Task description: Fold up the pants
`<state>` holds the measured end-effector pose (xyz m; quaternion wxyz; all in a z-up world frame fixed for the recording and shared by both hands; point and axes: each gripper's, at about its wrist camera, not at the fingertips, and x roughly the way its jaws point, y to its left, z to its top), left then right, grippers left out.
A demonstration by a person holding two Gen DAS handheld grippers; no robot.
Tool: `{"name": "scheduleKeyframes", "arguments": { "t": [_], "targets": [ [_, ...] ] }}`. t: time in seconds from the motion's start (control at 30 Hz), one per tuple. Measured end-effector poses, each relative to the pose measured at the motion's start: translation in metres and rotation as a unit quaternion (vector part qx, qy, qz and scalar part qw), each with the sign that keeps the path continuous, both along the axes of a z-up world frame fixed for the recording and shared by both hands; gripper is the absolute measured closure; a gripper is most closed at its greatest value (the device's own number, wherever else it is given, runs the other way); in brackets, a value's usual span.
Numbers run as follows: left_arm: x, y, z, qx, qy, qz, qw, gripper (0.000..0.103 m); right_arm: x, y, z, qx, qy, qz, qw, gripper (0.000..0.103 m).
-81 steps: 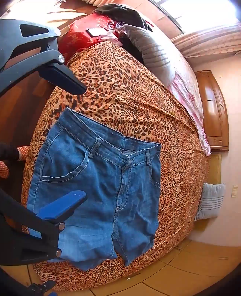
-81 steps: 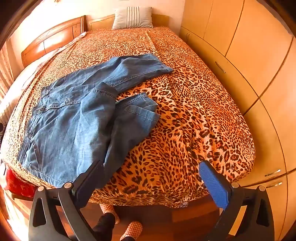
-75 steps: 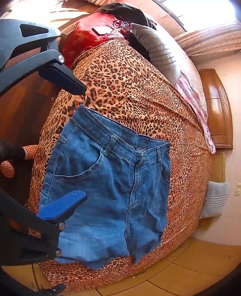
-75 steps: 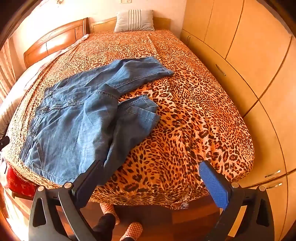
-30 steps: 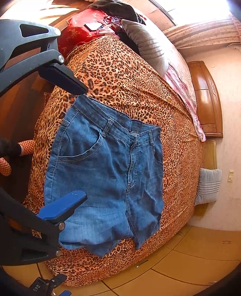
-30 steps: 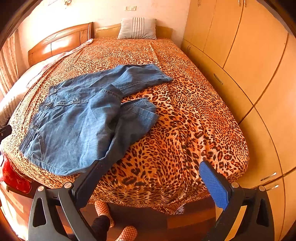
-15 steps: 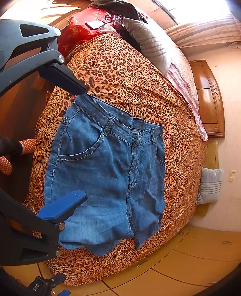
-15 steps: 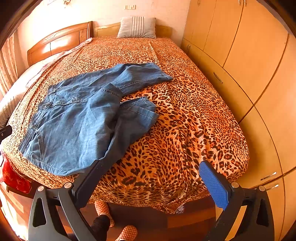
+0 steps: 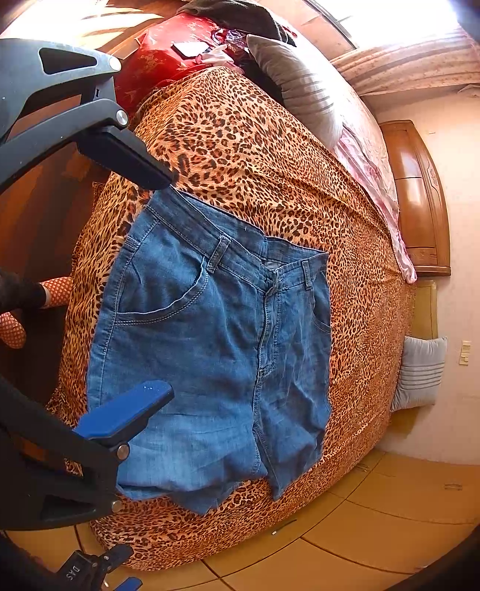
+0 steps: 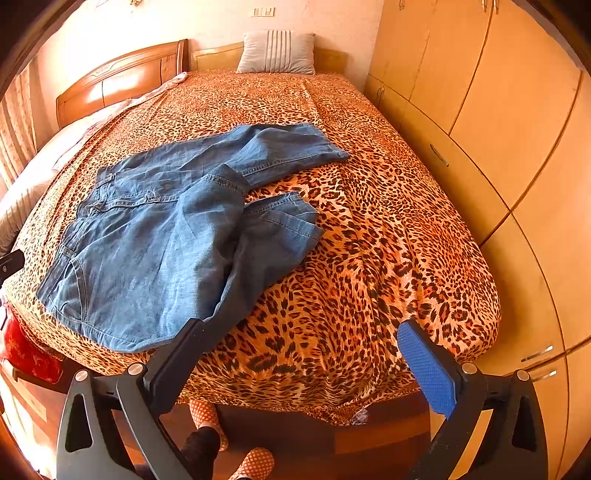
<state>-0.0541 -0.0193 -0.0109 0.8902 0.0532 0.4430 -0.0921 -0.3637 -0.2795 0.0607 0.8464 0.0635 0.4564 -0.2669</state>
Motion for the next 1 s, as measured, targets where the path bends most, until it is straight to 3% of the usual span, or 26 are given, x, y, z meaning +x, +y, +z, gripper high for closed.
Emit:
{"name": "scheduleKeyframes", "arguments": {
  "t": [0.53,0.63,0.83,1.0],
  "targets": [
    [0.009,0.001,-0.003,0.003,0.011,0.003,0.9999,0.000,0.006,-0.001,-0.001,0.002,0.004,0.001,1.000,0.000],
    [0.020,0.005,-0.007,0.007,0.022,0.015,0.9996,0.000,0.009,-0.011,-0.002,0.020,0.004,-0.004,1.000,0.000],
    [0.071,0.029,-0.022,0.036,0.069,0.045,0.9960,0.000,0.022,-0.055,-0.007,0.079,-0.004,-0.026,0.997,0.000],
    [0.130,0.052,-0.042,0.030,0.163,0.040,0.9853,0.000,0.045,-0.085,-0.017,0.087,0.015,-0.036,0.995,0.000]
  ]
}}
